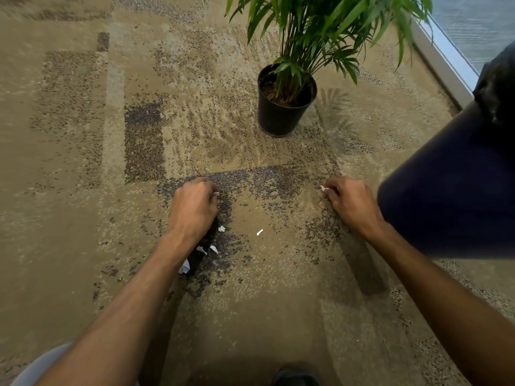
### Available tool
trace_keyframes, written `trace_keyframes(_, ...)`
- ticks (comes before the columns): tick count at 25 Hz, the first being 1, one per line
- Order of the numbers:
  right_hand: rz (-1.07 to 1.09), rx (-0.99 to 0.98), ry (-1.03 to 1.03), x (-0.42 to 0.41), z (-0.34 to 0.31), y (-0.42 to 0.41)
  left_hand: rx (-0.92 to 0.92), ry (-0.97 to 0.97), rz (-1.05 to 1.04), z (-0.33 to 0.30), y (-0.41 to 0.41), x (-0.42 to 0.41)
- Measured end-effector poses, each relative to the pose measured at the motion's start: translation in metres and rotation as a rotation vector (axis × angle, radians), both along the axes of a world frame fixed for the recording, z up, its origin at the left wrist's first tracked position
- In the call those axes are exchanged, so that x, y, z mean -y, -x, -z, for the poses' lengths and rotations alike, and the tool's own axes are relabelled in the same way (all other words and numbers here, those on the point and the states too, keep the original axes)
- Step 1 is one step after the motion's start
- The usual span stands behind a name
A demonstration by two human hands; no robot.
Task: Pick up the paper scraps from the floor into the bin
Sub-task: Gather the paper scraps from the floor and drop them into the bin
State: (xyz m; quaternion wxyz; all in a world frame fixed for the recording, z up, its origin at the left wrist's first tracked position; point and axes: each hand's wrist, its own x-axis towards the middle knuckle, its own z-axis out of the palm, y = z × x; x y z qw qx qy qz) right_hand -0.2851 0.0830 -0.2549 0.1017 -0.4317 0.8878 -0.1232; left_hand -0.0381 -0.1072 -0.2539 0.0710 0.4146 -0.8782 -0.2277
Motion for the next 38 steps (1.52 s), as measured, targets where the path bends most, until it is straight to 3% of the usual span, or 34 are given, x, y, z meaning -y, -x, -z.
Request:
trace_keyframes(4,0.071,0.091,0.078,0.005,-0.008,-0.01,-0.091,-0.153,-0.116,-0.016,-0.01,0.008)
trace_keyframes(7,0.036,0.203,0.195,0.013,-0.017,-0.045,-0.089,-0.159,-0.14,-0.026,-0.03,0.012)
trace_keyframes(13,-0.227,0.374,0.167,0.048,-0.012,-0.113,-0.026,-0.137,-0.135,-0.036,-0.07,-0.013)
trace_keyframes(20,-0.503,0.163,0.094,0.075,0.012,-0.157,0.07,-0.1,-0.118,-0.027,-0.1,-0.04)
trace_keyframes(31,-0.764,0.084,-0.065,0.065,0.001,-0.208,0.208,-0.057,-0.004,-0.014,-0.1,-0.059)
trace_keyframes(34,-0.736,0.167,-0.029,0.067,0.003,-0.208,0.179,-0.085,-0.025,-0.008,-0.102,-0.054)
trace_keyframes(38,-0.424,0.412,0.157,0.08,-0.005,-0.189,0.056,-0.088,-0.139,-0.011,-0.104,-0.039)
